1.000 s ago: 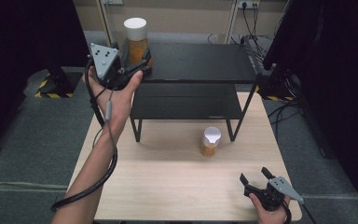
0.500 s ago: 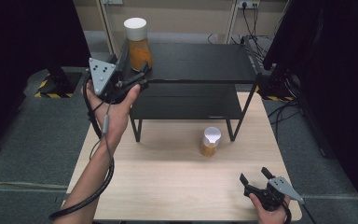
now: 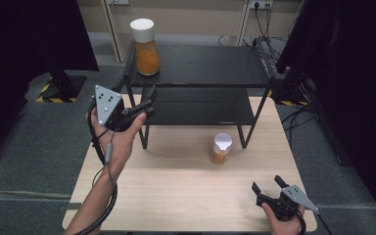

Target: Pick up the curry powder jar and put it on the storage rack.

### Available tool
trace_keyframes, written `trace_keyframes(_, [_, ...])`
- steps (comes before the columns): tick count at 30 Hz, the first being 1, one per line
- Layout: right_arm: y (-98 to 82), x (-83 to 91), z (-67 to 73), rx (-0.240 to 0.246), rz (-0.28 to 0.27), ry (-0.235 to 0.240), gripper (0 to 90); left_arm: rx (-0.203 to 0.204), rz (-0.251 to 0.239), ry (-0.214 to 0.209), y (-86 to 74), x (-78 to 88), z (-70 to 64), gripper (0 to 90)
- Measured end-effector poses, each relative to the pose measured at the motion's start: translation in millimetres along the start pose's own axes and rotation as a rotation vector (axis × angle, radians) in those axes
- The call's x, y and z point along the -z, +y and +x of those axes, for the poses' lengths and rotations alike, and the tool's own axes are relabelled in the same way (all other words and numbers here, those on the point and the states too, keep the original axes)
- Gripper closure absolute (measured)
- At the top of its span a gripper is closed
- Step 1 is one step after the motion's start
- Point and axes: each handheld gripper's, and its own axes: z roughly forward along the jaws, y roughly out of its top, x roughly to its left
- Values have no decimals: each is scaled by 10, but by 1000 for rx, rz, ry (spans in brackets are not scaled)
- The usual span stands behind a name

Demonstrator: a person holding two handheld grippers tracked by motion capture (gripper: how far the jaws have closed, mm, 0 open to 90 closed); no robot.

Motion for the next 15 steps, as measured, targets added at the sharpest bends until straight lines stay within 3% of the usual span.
trace_keyframes(7, [1,-1,-1,-3,0,-1,48,-6,13,-4,-221,133,1,106])
trace_keyframes(11, [-2,1,-3,-2,-1,-1,48,21,20,-14,-369,224,30,106])
trace_keyframes(15, [-3,0,-1,-1,-2,-1,48,20,38,-12,-485,287,22,106])
